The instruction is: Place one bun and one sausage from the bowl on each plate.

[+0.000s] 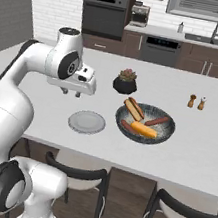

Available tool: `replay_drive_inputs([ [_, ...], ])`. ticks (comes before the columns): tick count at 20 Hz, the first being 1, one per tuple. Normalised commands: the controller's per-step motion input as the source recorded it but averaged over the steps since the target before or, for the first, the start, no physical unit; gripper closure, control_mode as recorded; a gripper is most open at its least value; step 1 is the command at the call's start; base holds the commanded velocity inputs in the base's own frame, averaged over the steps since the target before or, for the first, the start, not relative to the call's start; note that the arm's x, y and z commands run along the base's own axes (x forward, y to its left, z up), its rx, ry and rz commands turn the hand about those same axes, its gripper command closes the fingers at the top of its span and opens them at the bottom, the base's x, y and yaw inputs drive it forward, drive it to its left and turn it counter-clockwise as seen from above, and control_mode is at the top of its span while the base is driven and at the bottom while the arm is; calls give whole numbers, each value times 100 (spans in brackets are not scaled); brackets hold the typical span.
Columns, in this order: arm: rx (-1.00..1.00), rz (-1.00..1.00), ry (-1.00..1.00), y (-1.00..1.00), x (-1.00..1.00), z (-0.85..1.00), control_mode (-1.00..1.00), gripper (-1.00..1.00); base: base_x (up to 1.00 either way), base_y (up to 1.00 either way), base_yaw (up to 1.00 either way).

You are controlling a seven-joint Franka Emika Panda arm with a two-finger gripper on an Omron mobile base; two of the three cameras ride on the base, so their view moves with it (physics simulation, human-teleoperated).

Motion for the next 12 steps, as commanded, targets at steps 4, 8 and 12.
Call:
replay_drive_inputs([
  [4,0,1,-2,-40,33,-4,-100,-100,0,0,0],
  [8,-2,9,-5,-87,100,-19,-100,-100,0,0,0],
  [12,-5,14,3,-44,95,15,-100,-100,0,0,0],
])
